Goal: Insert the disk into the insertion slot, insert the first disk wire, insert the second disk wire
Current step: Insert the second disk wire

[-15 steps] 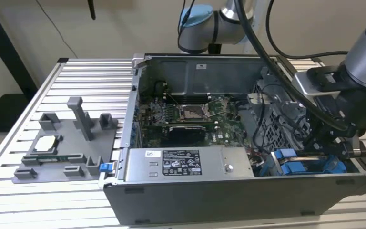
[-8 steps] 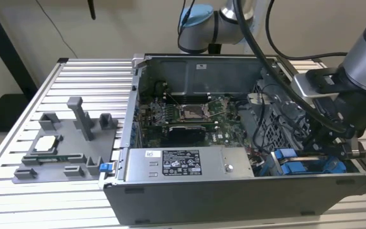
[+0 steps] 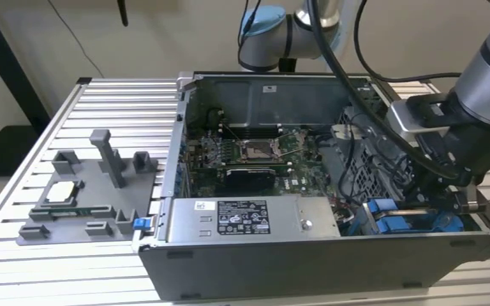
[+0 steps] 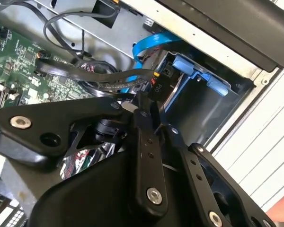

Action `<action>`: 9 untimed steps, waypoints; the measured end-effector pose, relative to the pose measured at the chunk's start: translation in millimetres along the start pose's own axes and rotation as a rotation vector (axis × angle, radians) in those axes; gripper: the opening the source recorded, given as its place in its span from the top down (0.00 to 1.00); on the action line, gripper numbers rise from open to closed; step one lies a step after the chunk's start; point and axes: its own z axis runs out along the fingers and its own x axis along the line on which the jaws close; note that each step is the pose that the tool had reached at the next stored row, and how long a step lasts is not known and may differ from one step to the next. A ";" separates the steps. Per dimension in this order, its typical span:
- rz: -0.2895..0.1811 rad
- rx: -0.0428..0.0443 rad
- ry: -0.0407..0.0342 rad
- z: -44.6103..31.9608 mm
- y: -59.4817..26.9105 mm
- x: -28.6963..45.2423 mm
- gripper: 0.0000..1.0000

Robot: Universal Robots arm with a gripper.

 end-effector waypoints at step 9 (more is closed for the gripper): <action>0.002 -0.0046 0.0023 -27.2 -2.5 -4.1 0.00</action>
